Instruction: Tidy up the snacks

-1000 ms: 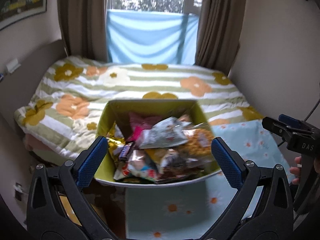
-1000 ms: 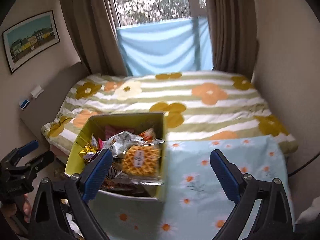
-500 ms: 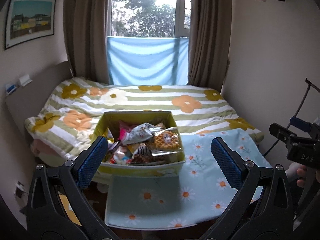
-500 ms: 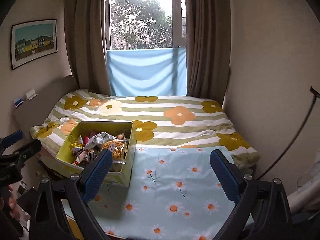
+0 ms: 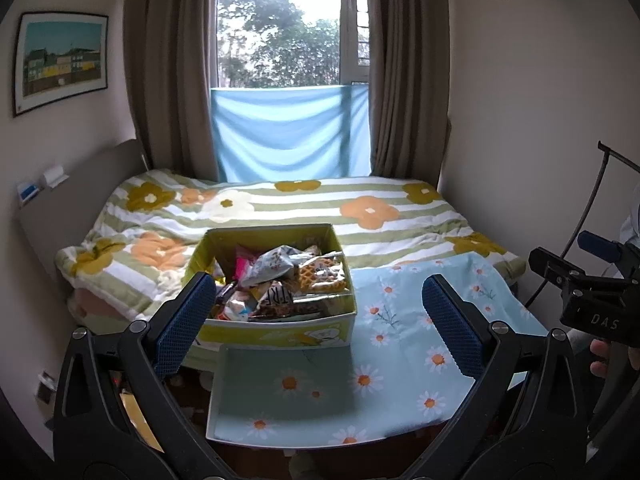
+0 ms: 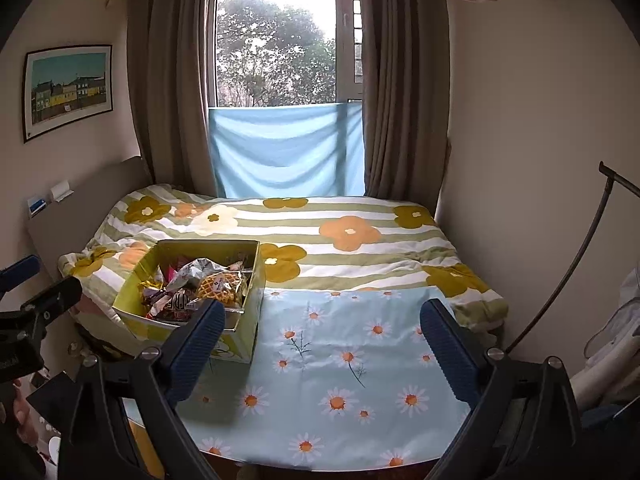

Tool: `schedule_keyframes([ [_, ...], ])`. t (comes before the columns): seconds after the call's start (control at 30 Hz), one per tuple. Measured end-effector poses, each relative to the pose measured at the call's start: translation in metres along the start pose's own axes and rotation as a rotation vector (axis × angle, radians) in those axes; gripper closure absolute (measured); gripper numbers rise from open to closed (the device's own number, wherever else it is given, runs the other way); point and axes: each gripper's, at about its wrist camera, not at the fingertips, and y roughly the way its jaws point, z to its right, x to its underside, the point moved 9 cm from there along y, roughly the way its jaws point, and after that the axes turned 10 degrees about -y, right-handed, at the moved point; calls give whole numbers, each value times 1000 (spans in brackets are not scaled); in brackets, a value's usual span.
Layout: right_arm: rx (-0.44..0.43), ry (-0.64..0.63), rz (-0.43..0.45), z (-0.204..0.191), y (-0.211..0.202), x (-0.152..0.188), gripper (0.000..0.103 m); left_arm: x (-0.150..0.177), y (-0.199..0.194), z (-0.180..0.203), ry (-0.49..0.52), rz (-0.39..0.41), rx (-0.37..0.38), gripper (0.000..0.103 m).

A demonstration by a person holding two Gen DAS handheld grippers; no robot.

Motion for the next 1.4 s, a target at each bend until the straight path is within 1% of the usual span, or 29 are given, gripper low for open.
schedule_keyframes([
  [1.4,2,16,-1,3,2,2,6,1,8,4,-20,14,-13,1],
])
